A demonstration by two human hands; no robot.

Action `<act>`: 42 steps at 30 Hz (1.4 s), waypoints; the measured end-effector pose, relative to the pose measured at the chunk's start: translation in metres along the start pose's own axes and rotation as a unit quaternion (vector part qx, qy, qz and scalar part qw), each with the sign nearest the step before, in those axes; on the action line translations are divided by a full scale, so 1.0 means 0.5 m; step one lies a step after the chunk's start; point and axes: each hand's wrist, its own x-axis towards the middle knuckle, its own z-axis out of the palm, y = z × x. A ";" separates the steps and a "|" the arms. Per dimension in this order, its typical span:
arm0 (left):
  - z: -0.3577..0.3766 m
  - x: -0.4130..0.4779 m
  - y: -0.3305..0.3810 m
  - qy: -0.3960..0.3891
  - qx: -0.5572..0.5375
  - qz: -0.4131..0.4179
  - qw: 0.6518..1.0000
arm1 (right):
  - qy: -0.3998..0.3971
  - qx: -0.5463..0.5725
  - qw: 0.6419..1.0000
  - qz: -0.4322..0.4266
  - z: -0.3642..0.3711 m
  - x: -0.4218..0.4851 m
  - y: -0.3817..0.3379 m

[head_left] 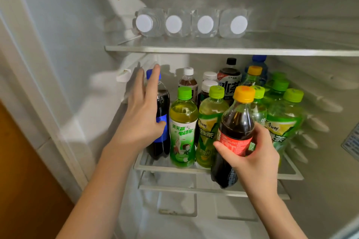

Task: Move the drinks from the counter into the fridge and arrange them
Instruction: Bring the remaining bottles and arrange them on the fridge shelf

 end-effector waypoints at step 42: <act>0.161 0.399 -0.126 0.029 0.104 -0.064 0.992 | 0.054 -0.120 0.987 -0.092 0.022 0.015 0.060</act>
